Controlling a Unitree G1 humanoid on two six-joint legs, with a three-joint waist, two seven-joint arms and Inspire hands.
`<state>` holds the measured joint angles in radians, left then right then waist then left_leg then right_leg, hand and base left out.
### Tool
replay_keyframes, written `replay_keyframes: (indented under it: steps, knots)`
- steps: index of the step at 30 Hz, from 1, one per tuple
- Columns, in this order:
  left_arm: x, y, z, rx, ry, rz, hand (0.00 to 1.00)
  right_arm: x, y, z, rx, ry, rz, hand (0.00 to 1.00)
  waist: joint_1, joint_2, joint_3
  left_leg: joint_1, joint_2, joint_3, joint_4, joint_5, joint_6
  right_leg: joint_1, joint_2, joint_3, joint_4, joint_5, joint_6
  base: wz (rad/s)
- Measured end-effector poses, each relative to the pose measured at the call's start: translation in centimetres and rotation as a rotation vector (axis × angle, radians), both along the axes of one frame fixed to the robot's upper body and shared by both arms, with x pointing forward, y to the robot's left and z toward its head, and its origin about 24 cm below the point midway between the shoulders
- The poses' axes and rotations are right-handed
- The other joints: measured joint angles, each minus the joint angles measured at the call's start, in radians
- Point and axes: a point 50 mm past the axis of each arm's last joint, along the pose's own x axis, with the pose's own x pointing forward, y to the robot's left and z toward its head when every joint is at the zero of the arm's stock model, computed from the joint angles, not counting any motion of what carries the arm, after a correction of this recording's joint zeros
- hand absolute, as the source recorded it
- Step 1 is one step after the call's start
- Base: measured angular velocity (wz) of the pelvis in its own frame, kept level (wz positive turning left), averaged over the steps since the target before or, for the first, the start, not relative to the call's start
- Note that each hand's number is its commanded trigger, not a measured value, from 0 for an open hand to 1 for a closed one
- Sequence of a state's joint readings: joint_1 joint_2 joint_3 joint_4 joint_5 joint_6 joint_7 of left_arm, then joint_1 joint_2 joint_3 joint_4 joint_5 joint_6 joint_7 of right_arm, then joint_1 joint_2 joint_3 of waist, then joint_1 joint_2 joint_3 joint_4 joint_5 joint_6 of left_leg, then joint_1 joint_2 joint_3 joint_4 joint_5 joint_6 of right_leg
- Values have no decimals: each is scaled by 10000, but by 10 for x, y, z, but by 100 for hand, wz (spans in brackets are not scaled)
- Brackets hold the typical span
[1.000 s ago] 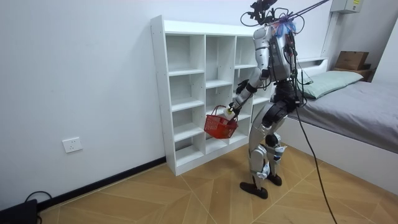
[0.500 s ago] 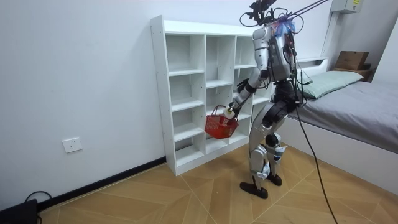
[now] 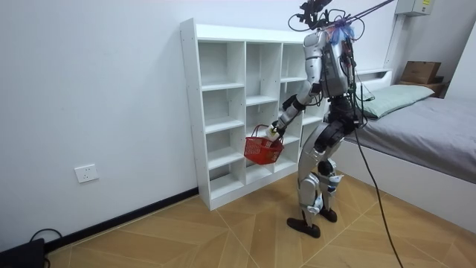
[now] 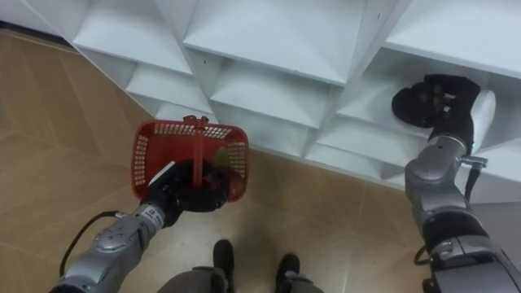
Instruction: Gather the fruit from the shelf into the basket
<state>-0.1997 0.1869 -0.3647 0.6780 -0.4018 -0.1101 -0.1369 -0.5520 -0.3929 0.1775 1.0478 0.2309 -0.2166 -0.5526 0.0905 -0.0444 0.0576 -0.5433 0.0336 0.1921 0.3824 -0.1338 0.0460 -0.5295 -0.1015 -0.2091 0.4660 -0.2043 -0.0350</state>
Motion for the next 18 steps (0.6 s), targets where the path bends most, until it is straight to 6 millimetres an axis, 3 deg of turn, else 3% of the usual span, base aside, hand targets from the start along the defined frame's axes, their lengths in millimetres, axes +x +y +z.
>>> replay_keyframes:
  steps: [13, 18]
  knots:
    - [1, 2, 1, -6, -45, 80, 100, -3, 5, -8, 131, 307, 414, 100, -10, 70, -34, 392, 64, 63, -57, 38, -56, 414, 52, -41, -137, 25, -45, -1]
    - [5, 0, 10, -156, -532, 39, 100, 2, 14, 1, 258, -201, 1034, 100, -42, 59, -38, 540, 65, 56, -49, 38, -55, 595, 63, -48, -185, 30, -36, 0]
